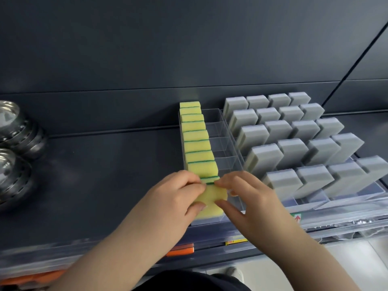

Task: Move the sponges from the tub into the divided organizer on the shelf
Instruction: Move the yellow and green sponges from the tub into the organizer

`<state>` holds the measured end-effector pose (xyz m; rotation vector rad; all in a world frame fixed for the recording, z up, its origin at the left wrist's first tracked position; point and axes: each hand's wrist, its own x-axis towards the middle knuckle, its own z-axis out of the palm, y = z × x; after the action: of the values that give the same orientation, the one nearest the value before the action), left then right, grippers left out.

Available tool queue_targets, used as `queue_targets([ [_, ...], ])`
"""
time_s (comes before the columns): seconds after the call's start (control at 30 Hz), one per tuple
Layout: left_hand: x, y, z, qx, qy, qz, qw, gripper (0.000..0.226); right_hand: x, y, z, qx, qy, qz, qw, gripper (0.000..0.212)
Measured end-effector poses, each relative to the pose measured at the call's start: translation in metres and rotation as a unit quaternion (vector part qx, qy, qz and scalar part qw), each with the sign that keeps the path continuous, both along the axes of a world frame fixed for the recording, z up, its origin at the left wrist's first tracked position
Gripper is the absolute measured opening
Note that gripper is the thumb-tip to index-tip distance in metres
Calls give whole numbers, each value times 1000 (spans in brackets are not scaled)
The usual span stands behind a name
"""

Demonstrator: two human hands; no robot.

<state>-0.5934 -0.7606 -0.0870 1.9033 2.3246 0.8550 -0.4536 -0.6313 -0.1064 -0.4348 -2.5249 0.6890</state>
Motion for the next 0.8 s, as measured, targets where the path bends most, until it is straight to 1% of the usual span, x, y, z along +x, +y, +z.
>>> queue_targets([
  [0.1,-1,-2,-10,-4,38,-18,999,19,-1,-1,-7,63,-19,-9,998,31],
  [0.17,-1,-2,-17,-3,52,-28,998,14,-1,-4,-12,86,-33,-18,996,33],
  [0.33,-4,-3,-24,1,34,-39,999,12,-2,-10,-15,82,-35,-41,995,35],
  [0.47,-8,-3,-17,11,27,-49,998,10,-2,-11,-6,59,-66,-39,995,33],
  [0.53,-8,-4,-11,24,24,-47,998,21,-2,-10,3,21,-71,-29,997,28],
  [0.6,-8,-4,-4,44,16,-36,998,29,0,-7,14,-24,-76,-20,997,31],
  [0.67,-5,-3,3,68,19,-21,997,31,3,-2,25,-33,-78,-18,996,37],
  [0.8,11,1,20,91,45,1,995,36,23,8,45,-31,-50,-36,998,50],
])
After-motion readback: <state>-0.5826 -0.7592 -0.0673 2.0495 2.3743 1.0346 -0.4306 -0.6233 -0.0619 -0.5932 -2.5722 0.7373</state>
